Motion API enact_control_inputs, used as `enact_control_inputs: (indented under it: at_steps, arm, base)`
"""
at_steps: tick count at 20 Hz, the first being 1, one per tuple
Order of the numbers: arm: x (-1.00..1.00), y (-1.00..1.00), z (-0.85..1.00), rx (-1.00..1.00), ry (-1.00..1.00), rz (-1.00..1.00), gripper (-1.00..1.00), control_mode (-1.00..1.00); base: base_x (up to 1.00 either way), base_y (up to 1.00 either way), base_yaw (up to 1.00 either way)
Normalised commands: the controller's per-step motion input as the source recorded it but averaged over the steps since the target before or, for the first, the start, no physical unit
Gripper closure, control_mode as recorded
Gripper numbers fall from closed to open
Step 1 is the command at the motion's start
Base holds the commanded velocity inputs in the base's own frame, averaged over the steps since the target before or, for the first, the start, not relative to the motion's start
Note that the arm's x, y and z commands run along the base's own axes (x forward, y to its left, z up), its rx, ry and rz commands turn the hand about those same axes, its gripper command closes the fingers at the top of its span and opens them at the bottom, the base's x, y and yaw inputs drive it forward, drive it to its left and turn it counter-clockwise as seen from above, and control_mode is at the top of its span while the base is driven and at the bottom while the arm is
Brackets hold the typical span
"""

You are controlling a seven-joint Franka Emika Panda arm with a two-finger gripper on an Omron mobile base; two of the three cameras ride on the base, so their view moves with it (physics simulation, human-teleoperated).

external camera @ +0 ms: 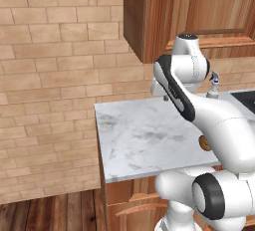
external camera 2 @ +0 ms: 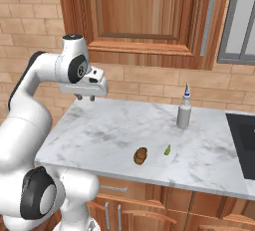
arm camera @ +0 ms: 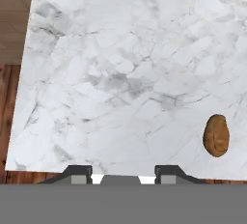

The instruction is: Place the lemon wedge and potato inside the fridge drawer. Close the drawer after placing the vegetables.

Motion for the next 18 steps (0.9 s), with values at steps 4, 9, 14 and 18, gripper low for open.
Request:
enact_control_inputs:
  at_steps: [4, 9, 14, 18]
  arm:
    - [-0.08, 0.01, -0.14, -0.03, 0.0, 0.0, -1.0, -1.0]
    - [-0.43, -0.49, -0.77, -0.03, 0.0, -0.11, -1.0, -1.0]
    - [-0.2, -1.0, -0.89, 0.13, 0.18, -0.25, -1.0, -1.0]
    - [0.13, -1.0, -0.73, 0.14, 0.26, -0.18, -1.0, -1.0]
  base:
    - [0.0, 0.0, 0.0]
    - [0.0, 0.0, 0.0]
    - [0.0, 0.0, 0.0]
    - [0.0, 0.0, 0.0]
